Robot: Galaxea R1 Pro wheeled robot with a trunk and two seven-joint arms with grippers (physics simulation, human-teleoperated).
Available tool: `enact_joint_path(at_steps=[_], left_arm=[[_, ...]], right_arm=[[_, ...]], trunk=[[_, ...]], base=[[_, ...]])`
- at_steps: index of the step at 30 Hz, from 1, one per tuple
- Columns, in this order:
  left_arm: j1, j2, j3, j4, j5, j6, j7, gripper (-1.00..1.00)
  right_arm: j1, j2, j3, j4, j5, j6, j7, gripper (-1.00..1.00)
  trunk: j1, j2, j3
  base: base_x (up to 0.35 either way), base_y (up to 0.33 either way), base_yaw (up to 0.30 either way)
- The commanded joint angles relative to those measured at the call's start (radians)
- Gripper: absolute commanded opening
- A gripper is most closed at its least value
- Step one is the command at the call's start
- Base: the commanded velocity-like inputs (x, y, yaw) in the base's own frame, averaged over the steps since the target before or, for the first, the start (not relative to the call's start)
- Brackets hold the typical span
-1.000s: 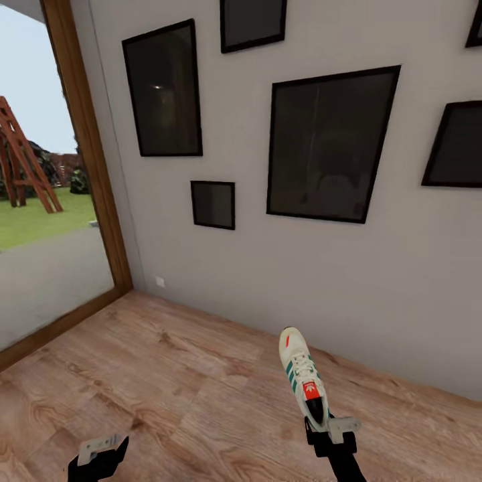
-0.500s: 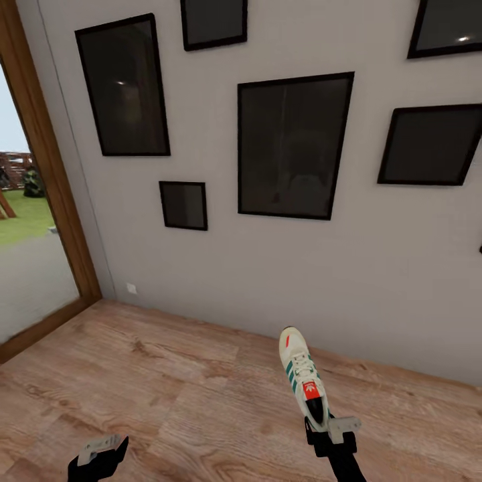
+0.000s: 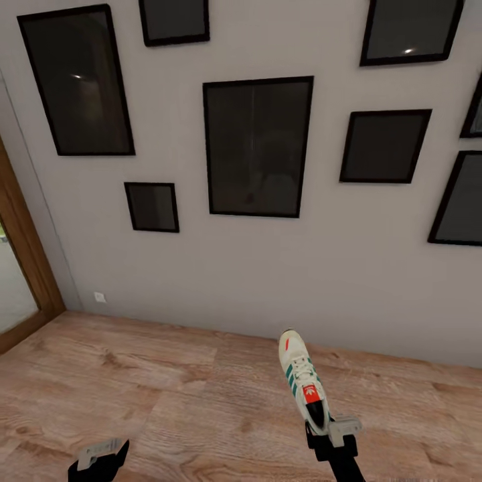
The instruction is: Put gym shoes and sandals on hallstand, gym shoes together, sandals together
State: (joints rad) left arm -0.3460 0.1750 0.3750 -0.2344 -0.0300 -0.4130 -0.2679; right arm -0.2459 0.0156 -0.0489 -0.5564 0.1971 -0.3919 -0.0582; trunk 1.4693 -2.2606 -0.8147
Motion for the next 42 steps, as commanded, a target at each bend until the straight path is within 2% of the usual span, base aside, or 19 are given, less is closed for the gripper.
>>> enact_joint_path(at_steps=[1, 4, 9, 13, 18, 20, 22, 29, 42], left_arm=[[0.001, 0.000, 0.009, 0.012, -0.003, -0.023, -0.008, 1.00], [0.005, 0.001, 0.009, 0.039, -0.003, -0.073, -0.008, 1.00], [0.023, -0.001, 0.009, 0.052, -0.002, -0.096, -0.008, 1.00], [0.028, -0.002, 0.008, 0.053, -0.003, -0.099, -0.008, 1.00], [0.028, -0.016, 0.008, 0.055, -0.003, -0.099, -0.008, 1.00], [0.029, -0.038, 0.008, 0.054, -0.003, -0.099, -0.008, 1.00], [0.029, -0.041, 0.008, 0.052, 0.001, -0.100, -0.008, 1.00], [0.029, -0.045, 0.012, 0.048, 0.005, -0.110, -0.007, 1.00], [0.051, -0.036, 0.013, 0.042, 0.002, -0.113, -0.008, 1.00]], right_arm=[[-0.001, 0.001, -0.006, 0.018, 0.010, -0.004, -0.003, -1.00], [-0.001, 0.000, -0.021, 0.061, 0.007, -0.005, -0.005, -1.00], [-0.001, 0.001, -0.142, 0.082, 0.004, -0.004, -0.004, -1.00], [-0.001, 0.001, -0.181, 0.085, 0.004, -0.003, -0.001, -1.00], [-0.001, 0.004, -0.185, 0.083, 0.004, -0.002, 0.001, -1.00], [-0.001, 0.008, -0.184, 0.079, 0.004, -0.003, 0.001, -1.00], [-0.001, 0.008, -0.184, 0.077, 0.004, -0.003, 0.000, -1.00], [-0.001, 0.009, -0.186, 0.075, 0.004, -0.004, -0.001, -1.00], [-0.001, 0.004, -0.187, 0.080, 0.007, -0.004, -0.003, -1.00]], trunk=[[0.000, 0.000, -0.001], [0.000, 0.000, -0.001], [0.000, 0.000, -0.001], [0.000, 0.000, -0.001], [0.000, 0.000, -0.001], [0.000, 0.000, -0.001], [0.000, 0.000, -0.001], [0.000, 0.000, -0.001], [0.000, 0.000, -0.001]], base=[[0.000, 0.000, -0.266], [0.000, 0.000, -0.266], [0.000, 0.000, -0.266], [0.000, 0.000, -0.266], [0.000, 0.000, -0.266], [0.000, 0.000, -0.266], [0.000, 0.000, -0.266], [0.000, 0.000, -0.266], [0.000, 0.000, -0.266]])
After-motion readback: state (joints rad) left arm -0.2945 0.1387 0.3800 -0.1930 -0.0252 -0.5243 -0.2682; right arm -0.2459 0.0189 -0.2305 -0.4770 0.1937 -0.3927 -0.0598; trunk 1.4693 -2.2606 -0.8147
